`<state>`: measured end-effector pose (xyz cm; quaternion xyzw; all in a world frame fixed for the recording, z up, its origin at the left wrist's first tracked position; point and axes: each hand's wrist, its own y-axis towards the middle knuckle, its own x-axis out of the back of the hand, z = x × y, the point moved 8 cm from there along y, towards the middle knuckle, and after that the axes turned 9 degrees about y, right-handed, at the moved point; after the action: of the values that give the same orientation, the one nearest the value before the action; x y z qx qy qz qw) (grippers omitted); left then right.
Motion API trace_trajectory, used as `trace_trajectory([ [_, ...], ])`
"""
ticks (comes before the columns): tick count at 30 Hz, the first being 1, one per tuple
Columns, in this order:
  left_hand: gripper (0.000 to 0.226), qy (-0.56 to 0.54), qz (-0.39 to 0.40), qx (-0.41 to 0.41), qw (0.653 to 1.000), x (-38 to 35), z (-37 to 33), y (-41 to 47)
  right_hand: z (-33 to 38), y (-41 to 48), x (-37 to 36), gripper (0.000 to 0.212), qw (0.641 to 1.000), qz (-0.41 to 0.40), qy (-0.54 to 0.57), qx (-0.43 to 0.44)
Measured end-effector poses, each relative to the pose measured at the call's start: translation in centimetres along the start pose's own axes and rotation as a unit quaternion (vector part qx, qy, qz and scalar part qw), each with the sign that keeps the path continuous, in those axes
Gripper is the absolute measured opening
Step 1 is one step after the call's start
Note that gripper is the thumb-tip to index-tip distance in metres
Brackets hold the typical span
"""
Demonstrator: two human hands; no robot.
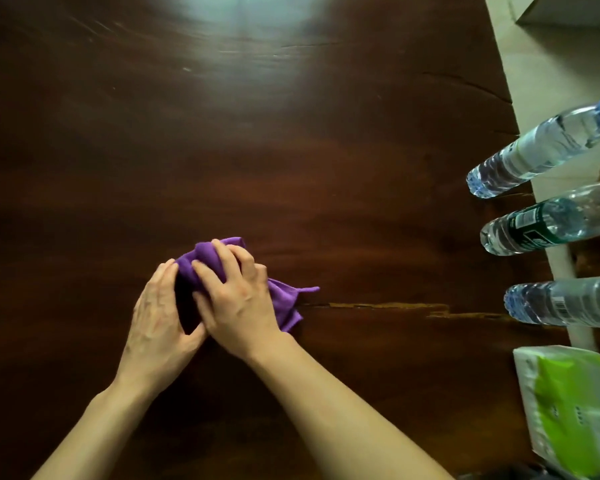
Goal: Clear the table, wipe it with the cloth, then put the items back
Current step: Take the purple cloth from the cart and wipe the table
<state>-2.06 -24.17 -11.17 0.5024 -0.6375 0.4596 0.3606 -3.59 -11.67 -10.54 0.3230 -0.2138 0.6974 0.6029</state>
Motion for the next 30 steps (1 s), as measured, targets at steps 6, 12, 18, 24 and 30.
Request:
trace_trajectory([
  [6,0.105,0.005,0.002,-0.002,1.0,0.1,-0.1,-0.2,-4.0,-0.7,3.9,0.039,0.999,-0.028,-0.022,0.003],
  [12,0.103,0.01,0.014,-0.011,1.0,0.1,0.2,-0.3,-14.9,-3.4,15.1,0.04,0.967,-0.164,-0.087,-0.177],
  [18,0.1,0.014,0.01,-0.013,1.0,0.0,0.5,-0.4,-22.4,-9.5,22.2,0.041,0.892,-0.284,-0.119,-0.33],
  [24,0.094,0.01,0.009,-0.008,1.0,-0.1,0.4,-0.6,-19.9,-8.2,20.2,0.043,0.881,-0.321,-0.074,-0.341],
  [30,0.089,0.017,0.011,-0.017,1.0,-0.3,0.6,-0.4,-7.7,-2.1,8.5,0.042,0.976,-0.152,-0.047,-0.152],
])
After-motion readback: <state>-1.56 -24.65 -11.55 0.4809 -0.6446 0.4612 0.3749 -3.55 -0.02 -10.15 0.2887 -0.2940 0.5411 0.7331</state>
